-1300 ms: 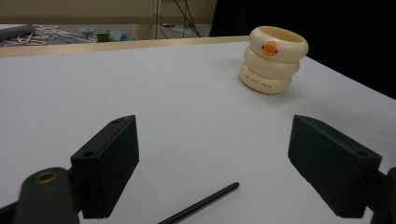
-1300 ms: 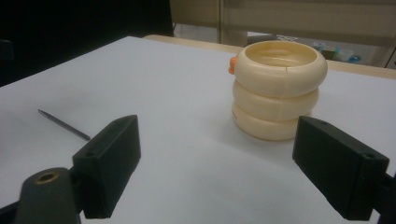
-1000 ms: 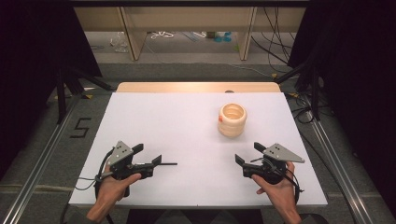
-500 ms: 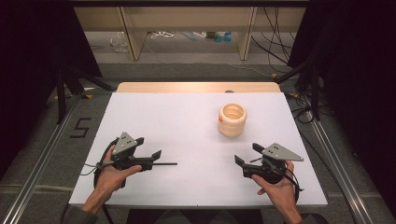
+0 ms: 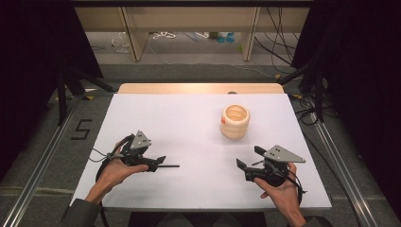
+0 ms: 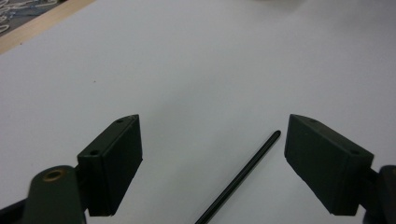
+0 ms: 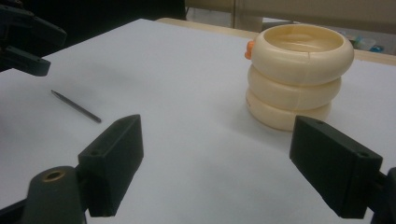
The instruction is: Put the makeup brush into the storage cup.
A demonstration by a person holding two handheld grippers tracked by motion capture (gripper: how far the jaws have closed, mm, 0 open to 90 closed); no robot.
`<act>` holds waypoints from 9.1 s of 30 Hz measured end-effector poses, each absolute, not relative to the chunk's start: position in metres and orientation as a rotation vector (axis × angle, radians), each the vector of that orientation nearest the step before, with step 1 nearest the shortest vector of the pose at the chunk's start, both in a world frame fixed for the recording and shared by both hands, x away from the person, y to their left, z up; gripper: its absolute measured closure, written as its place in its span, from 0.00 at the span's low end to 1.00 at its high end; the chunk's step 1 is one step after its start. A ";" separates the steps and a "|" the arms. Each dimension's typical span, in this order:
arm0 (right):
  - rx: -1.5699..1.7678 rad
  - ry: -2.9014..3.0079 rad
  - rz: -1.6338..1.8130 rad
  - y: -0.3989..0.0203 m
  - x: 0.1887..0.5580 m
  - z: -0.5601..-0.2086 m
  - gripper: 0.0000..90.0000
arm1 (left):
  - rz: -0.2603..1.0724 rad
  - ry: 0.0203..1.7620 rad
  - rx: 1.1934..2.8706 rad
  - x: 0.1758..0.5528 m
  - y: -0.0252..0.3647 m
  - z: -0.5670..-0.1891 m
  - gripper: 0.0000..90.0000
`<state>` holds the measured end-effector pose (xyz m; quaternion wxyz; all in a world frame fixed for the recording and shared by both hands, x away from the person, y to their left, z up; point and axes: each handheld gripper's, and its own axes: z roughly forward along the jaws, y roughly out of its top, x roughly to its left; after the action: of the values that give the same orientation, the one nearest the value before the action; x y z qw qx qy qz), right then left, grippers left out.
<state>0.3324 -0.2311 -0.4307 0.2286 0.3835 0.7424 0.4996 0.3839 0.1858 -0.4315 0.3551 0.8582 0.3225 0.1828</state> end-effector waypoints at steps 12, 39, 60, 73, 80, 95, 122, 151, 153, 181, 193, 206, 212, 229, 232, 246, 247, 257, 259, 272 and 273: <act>1.051 2.064 1.375 -0.231 0.333 -0.432 0.21 | 0.421 0.770 2.357 0.399 0.180 -0.442 0.25; 1.059 2.092 1.382 -0.229 0.333 -0.433 0.22 | 0.271 0.696 2.656 0.410 0.174 -0.449 0.33; 1.071 2.117 1.390 -0.228 0.332 -0.434 0.22 | 0.222 0.734 2.723 0.410 0.168 -0.457 0.50; 1.092 2.130 1.389 -0.228 0.332 -0.434 0.23 | 0.208 0.660 2.786 0.415 0.169 -0.460 0.64; 1.095 2.134 1.398 -0.228 0.332 -0.434 0.23 | 0.175 0.636 2.809 0.417 0.166 -0.462 0.74; 1.096 2.139 1.401 -0.228 0.332 -0.435 0.24 | 0.081 0.649 2.815 0.422 0.165 -0.462 0.90; 1.027 2.163 1.388 -0.222 0.329 -0.433 0.24 | 0.042 0.652 2.782 0.421 0.166 -0.455 0.95; 0.623 2.252 1.293 -0.184 0.315 -0.429 0.21 | -0.014 0.506 2.717 0.401 0.128 -0.437 0.95; 0.585 2.264 1.277 -0.180 0.314 -0.429 0.21 | -0.029 0.499 2.710 0.400 0.125 -0.436 0.95; 0.236 2.330 1.149 -0.144 0.301 -0.434 0.27 | -0.033 0.430 2.695 0.383 0.096 -0.428 0.95; 0.009 2.375 1.032 -0.124 0.305 -0.440 0.33 | -0.046 0.352 2.732 0.377 0.088 -0.425 0.94; -0.146 2.389 0.919 -0.110 0.311 -0.446 0.37 | -0.074 0.331 2.734 0.373 0.082 -0.425 0.94; -0.210 2.407 0.799 -0.104 0.314 -0.451 0.41 | -0.081 0.334 2.737 0.372 0.080 -0.424 0.95; -0.327 2.373 0.722 -0.095 0.314 -0.454 0.50 | -0.107 0.339 2.740 0.371 0.079 -0.425 0.95; -0.308 2.376 0.706 -0.095 0.312 -0.455 0.52 | -0.112 0.359 2.723 0.370 0.078 -0.426 0.94; -0.358 2.391 0.677 -0.091 0.308 -0.457 0.65 | -0.138 0.335 2.744 0.370 0.078 -0.424 0.94; -0.391 2.390 0.672 -0.091 0.309 -0.456 0.66 | -0.138 0.332 2.746 0.370 0.078 -0.424 0.94; -0.469 2.357 0.634 -0.087 0.308 -0.458 0.73 | -0.140 0.328 2.744 0.368 0.077 -0.424 0.94; -0.468 2.358 0.633 -0.087 0.308 -0.458 0.73 | -0.145 0.329 2.746 0.368 0.076 -0.424 0.94; -0.493 2.355 0.623 -0.083 0.306 -0.459 0.80 | -0.152 0.321 2.752 0.367 0.075 -0.424 0.94; -0.493 2.355 0.623 -0.083 0.306 -0.459 0.80 | -0.152 0.321 2.752 0.367 0.075 -0.424 0.94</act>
<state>0.3062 -0.0826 -0.4592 0.3222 -0.1877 0.8970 0.2373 0.3666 0.0747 -0.4244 0.1824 0.9751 0.1137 -0.0538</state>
